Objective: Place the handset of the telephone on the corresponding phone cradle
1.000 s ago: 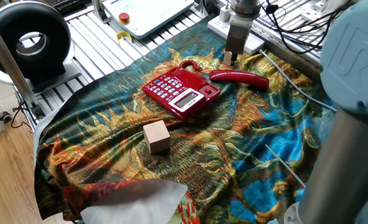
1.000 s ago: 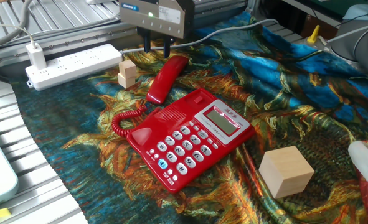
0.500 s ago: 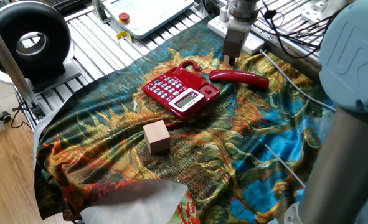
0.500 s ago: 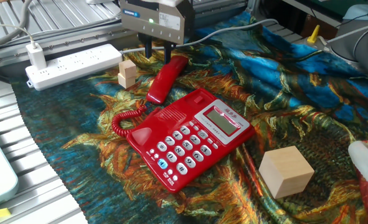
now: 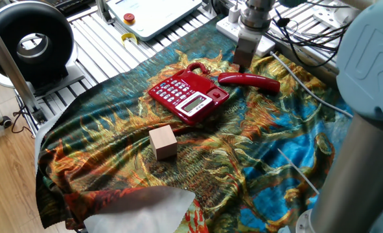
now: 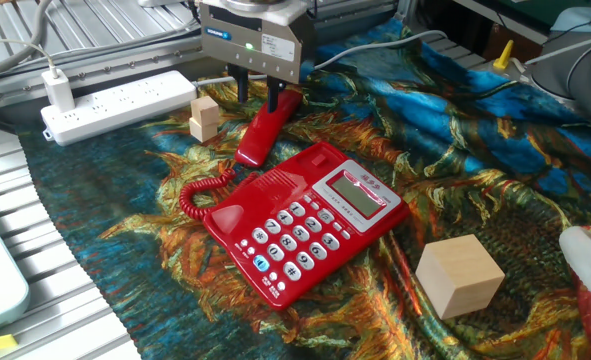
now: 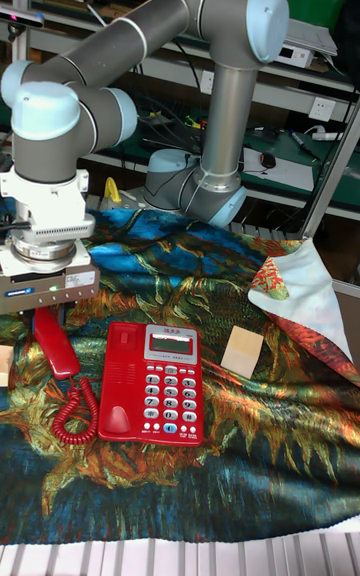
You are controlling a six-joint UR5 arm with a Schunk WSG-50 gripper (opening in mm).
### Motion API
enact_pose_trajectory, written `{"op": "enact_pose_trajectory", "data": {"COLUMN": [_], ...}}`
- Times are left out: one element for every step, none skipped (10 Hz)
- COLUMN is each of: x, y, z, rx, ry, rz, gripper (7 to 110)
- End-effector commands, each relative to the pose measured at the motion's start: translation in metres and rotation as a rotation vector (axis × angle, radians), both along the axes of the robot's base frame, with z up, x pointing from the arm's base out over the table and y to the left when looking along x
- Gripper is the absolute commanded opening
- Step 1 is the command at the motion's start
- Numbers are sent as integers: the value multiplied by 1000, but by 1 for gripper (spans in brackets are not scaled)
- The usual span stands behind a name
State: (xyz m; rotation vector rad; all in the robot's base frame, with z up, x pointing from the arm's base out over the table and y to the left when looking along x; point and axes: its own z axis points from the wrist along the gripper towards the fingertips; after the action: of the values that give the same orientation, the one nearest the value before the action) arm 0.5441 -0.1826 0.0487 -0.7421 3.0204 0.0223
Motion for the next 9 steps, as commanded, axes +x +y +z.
{"op": "enact_pose_trajectory", "data": {"x": [-8,-11,-11,-13,-14,-16,-15,-16,-17], "y": [-1,-2,-2,-2,-3,-4,-4,-5,-6], "z": [1,1,0,-2,-3,-3,-3,-4,-7], "rx": [6,11,29,38,39,41,44,45,51], "ry": [-19,-27,-33,-35,-36,-37,-38,-37,-40], "rz": [-7,-2,6,5,8,13,13,13,16], "gripper": [44,44,44,44,66,66,66,66,66]}}
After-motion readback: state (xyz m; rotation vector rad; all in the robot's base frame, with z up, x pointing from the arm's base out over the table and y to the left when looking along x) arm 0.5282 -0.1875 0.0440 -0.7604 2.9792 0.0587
